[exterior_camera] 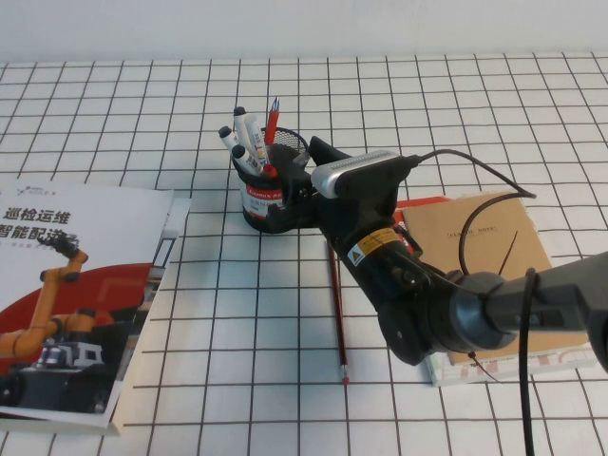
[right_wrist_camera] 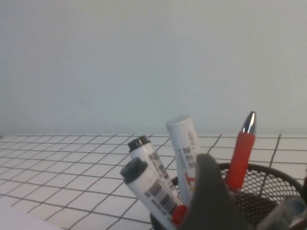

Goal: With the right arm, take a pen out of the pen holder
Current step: 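Take a marker out of the pen holder and lay it on the table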

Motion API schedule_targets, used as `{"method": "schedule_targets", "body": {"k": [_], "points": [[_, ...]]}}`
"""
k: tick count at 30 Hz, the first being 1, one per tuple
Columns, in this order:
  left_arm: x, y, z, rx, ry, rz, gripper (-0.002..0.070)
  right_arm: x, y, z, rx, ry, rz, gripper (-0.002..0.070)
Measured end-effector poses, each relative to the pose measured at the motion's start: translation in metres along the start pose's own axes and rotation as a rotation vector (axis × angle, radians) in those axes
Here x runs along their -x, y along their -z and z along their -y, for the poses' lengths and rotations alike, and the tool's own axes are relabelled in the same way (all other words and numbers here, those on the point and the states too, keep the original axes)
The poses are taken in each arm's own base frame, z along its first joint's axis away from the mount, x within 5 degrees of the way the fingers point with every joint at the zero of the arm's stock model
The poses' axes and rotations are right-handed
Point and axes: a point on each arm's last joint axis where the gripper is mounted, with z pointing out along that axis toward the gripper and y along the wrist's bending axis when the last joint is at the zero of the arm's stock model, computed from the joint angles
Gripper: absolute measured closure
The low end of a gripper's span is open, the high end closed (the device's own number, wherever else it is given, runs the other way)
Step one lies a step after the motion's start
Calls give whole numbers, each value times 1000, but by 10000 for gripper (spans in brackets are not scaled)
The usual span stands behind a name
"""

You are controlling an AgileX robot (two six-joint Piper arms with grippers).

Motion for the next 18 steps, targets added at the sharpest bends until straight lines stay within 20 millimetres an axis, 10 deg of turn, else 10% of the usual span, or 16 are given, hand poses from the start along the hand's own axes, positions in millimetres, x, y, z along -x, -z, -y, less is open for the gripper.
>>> {"method": "schedule_targets", "body": {"k": [18], "points": [[0,0,0,0,0,0,678,-8,-2,4,-35,-14,-27,340]]}}
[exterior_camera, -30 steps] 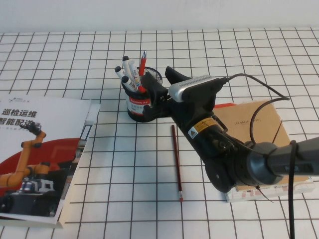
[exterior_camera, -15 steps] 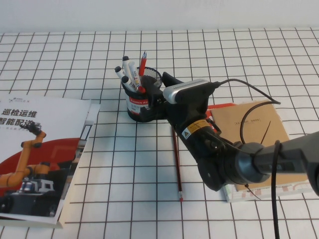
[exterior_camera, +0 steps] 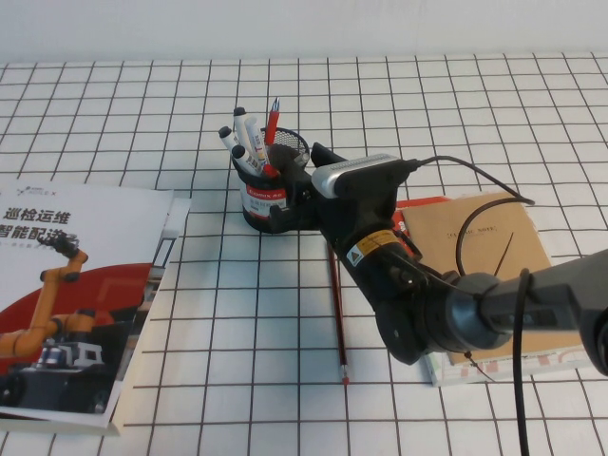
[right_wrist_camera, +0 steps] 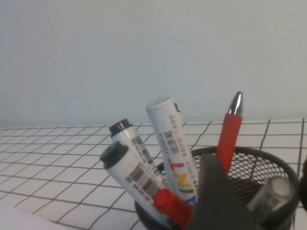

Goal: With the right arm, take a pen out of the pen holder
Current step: 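Take a marker out of the pen holder and lay it on the table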

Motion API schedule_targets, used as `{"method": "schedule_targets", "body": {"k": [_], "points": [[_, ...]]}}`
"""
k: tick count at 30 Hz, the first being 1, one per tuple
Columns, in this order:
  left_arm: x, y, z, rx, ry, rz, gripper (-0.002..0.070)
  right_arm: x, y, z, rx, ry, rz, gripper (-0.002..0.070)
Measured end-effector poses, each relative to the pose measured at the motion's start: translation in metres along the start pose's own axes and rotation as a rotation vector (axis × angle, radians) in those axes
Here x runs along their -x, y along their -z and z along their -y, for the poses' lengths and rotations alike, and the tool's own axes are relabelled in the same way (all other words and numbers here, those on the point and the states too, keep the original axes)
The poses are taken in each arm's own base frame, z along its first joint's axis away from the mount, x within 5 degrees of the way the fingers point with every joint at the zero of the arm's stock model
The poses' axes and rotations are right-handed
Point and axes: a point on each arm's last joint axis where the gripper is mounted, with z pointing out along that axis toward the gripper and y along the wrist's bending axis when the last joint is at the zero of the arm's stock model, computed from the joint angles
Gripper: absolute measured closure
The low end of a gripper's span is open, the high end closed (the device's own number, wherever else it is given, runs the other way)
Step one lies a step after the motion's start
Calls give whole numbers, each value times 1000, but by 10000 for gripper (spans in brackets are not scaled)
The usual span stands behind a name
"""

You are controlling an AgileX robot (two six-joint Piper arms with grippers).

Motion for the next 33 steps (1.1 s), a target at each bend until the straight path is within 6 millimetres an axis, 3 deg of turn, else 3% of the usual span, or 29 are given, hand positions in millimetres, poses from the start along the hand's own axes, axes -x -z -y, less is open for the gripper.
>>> {"method": "schedule_targets", "body": {"k": [33], "points": [[0,0,0,0,0,0,678,-7,-10,2,-12,-6,-30,341]]}}
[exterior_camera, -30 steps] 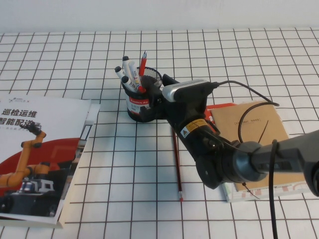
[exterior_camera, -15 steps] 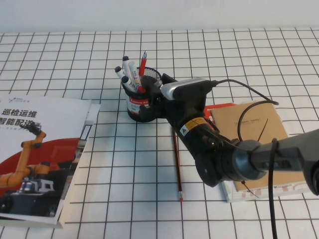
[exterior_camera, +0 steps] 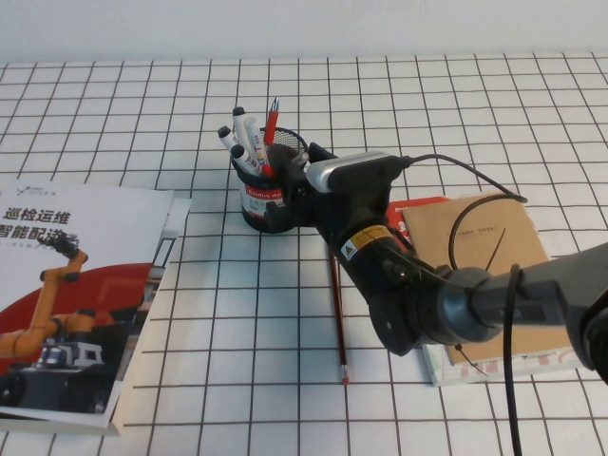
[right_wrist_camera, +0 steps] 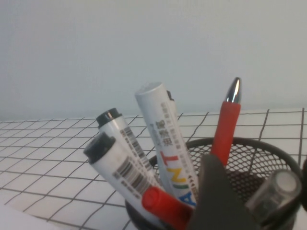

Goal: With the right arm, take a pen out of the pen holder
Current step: 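Take a marker out of the pen holder and lay it on the table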

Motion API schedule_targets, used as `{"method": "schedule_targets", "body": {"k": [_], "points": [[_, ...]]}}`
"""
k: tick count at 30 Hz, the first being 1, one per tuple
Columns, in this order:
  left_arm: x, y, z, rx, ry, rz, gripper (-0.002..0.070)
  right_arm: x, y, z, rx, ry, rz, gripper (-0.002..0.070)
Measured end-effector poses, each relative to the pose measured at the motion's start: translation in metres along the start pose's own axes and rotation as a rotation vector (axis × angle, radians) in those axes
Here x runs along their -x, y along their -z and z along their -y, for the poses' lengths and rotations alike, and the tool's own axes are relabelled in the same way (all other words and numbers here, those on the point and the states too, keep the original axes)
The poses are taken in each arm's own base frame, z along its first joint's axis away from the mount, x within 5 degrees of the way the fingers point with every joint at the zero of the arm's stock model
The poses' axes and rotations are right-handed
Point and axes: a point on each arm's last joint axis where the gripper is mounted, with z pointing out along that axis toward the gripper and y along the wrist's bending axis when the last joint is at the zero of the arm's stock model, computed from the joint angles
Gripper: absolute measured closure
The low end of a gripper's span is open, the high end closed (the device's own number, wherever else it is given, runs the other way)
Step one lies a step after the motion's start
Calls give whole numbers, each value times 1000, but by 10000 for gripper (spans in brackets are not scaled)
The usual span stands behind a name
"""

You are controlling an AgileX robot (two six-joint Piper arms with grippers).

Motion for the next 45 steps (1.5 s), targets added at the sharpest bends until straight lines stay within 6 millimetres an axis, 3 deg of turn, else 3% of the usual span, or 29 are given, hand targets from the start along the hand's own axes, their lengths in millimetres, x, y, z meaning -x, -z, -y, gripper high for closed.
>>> {"method": "schedule_targets", "body": {"k": [11,24,34,39,45], "points": [[0,0,0,0,0,0,678,2,-2,-1,2,-1,6,353],[0,0,0,0,0,0,678,2,-2,-1,2,0,6,574],[0,0,0,0,0,0,678,3,-2,0,-1,45,3,592],[0,0,0,0,0,0,678,16,-3,-4,3,49,6,594],[0,0,0,0,0,0,678,46,-3,-11,11,76,8,595]]}}
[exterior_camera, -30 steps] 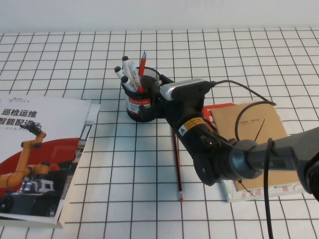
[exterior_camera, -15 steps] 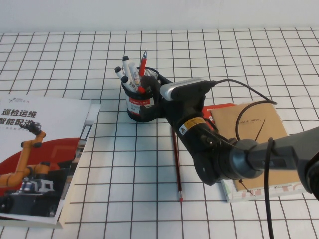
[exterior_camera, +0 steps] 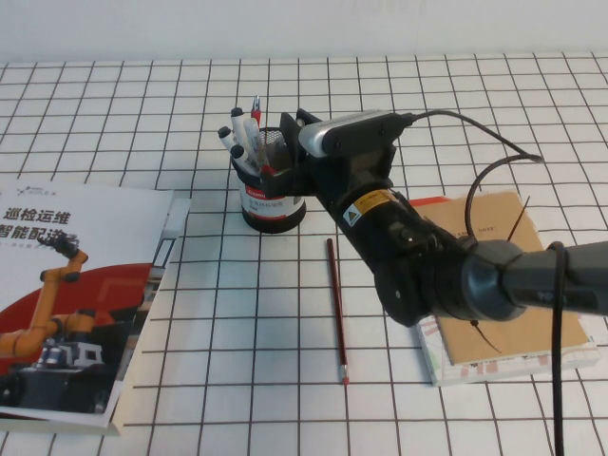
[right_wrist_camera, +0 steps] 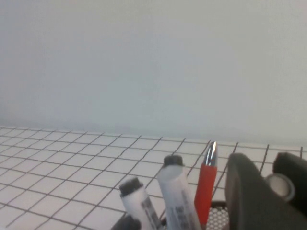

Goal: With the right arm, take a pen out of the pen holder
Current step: 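Take a marker out of the pen holder and lay it on the table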

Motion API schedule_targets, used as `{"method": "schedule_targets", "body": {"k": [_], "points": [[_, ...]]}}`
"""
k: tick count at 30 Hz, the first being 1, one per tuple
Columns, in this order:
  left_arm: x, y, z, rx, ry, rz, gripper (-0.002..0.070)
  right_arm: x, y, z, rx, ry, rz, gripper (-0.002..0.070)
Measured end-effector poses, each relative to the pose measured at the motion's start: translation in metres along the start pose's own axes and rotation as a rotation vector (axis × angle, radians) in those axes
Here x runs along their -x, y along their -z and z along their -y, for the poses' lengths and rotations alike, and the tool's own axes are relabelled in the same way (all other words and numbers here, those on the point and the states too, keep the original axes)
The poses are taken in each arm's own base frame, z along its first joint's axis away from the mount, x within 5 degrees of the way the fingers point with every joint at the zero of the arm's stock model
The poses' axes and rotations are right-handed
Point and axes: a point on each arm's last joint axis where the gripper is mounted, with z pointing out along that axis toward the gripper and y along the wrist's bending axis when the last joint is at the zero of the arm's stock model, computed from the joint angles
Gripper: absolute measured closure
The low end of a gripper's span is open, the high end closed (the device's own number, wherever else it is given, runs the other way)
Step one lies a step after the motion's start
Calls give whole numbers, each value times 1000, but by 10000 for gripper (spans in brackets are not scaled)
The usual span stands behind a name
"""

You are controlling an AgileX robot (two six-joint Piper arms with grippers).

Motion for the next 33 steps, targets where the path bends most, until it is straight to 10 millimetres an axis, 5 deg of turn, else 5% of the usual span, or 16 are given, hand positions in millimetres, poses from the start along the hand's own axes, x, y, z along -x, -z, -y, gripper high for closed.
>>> {"method": "schedule_targets", "body": {"k": [12,22,27,33], "points": [[0,0,0,0,0,0,678,86,13,-14,31,77,6,595],[0,0,0,0,0,0,678,182,58,-28,88,145,-44,595],[0,0,0,0,0,0,678,198,84,-32,122,90,-263,596],[0,0,0,0,0,0,678,190,98,-38,154,-36,-666,596]]}}
